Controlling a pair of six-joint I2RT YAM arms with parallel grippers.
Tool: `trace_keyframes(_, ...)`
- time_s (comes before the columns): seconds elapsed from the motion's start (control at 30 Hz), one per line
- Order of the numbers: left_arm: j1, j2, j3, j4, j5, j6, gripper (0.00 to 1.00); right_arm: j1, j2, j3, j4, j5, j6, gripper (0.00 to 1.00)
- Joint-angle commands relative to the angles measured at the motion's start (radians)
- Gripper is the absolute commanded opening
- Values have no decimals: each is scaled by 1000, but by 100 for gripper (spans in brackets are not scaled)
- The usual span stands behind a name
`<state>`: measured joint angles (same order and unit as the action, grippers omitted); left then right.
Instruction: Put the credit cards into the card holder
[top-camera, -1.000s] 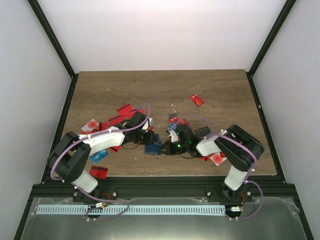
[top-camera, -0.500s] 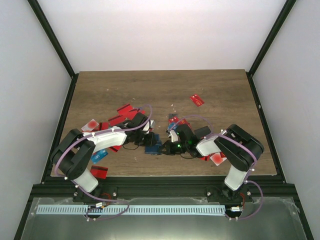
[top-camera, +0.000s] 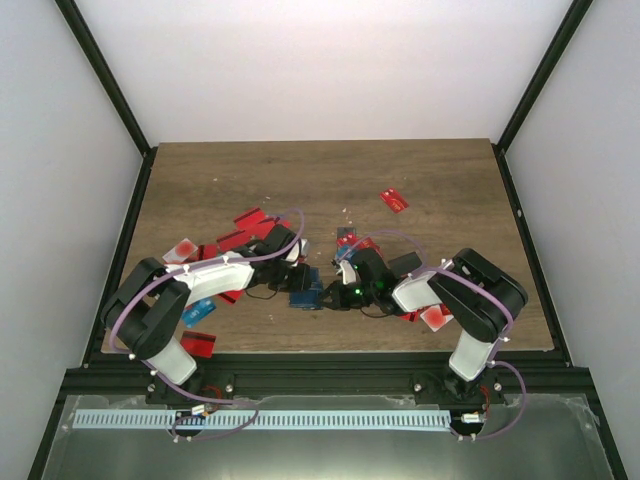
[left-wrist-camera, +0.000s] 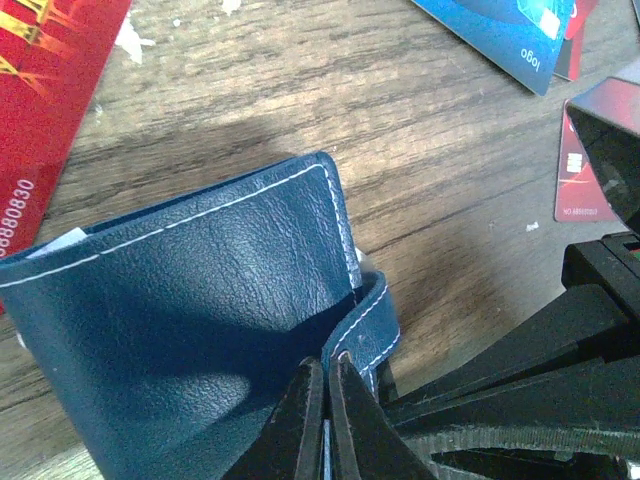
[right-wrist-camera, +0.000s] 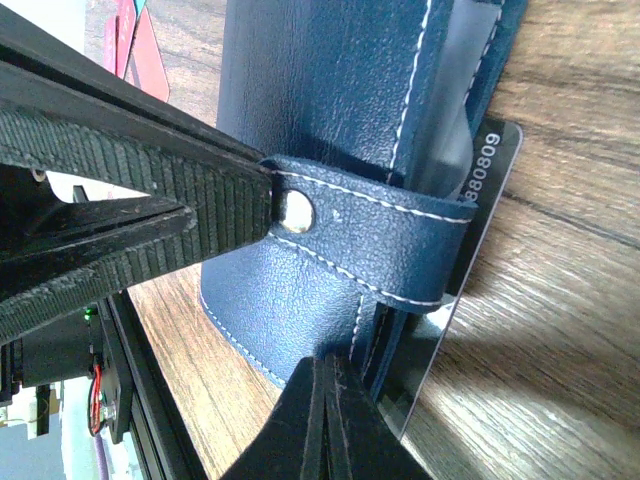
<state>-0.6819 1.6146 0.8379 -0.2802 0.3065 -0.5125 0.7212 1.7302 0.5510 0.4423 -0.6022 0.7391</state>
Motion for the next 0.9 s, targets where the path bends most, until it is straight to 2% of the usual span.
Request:
trace_keyframes(0.0,-4,-2,31,-22,-28,9,4,-6,44,-1,-70,55,-1,1)
trace_keyframes(0.87,-4,3,54,-106,-93,16,4,-6,65,8,-84,58,-4,1)
